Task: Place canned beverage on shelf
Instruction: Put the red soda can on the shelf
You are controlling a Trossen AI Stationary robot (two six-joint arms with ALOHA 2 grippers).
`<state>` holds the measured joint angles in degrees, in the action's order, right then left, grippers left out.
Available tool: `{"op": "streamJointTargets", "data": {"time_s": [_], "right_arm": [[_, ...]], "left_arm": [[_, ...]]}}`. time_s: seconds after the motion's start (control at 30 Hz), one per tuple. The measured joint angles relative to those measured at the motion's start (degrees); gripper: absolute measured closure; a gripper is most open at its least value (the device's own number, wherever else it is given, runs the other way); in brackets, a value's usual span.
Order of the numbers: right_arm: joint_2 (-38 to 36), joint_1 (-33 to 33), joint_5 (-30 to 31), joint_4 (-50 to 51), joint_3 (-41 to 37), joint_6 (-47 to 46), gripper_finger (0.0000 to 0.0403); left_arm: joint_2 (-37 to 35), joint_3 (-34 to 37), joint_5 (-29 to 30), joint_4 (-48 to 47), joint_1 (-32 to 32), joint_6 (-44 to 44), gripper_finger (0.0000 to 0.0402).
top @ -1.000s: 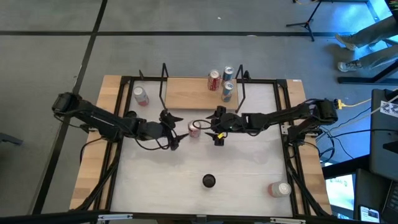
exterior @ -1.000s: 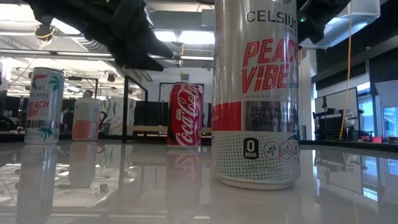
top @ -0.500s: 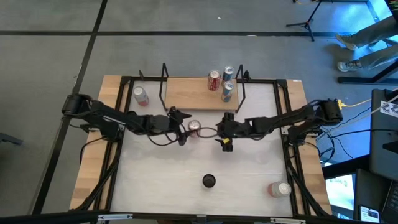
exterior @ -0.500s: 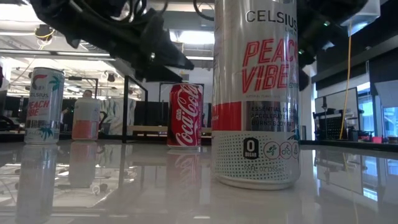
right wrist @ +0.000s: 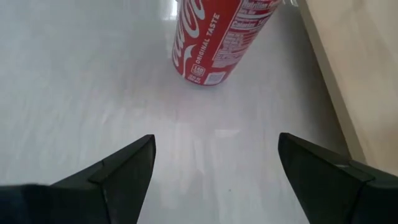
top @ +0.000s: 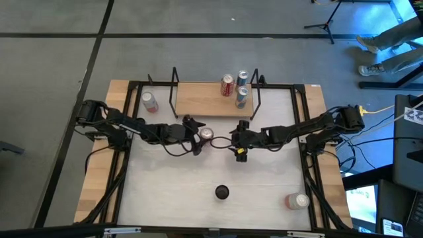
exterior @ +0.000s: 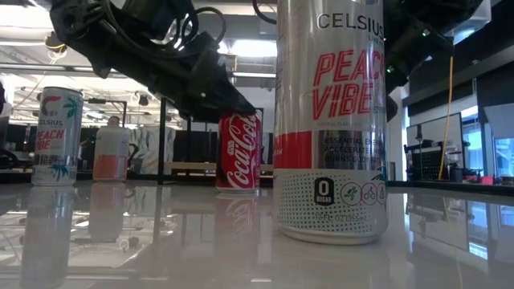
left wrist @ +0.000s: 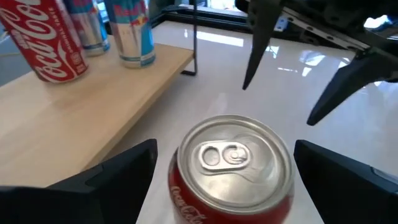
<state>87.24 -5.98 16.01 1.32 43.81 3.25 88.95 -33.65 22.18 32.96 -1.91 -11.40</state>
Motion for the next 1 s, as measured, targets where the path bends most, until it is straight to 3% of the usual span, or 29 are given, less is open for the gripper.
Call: {"op": "streamJointTargets", "data": {"time_s": [0.7,1.0], "right_arm": [[0.0,0.0,0.0,-0.4,0.0,0.0,0.0066],[0.0,0.0,0.0,-0.8,0.0,0.1,0.0066]], "left_arm": [[0.0,0.0,-0.5,-1.6,1.4,0.2,0.0036],[0.0,0.0,-1.5,-0.7,1.5,3.0,0.011]]}}
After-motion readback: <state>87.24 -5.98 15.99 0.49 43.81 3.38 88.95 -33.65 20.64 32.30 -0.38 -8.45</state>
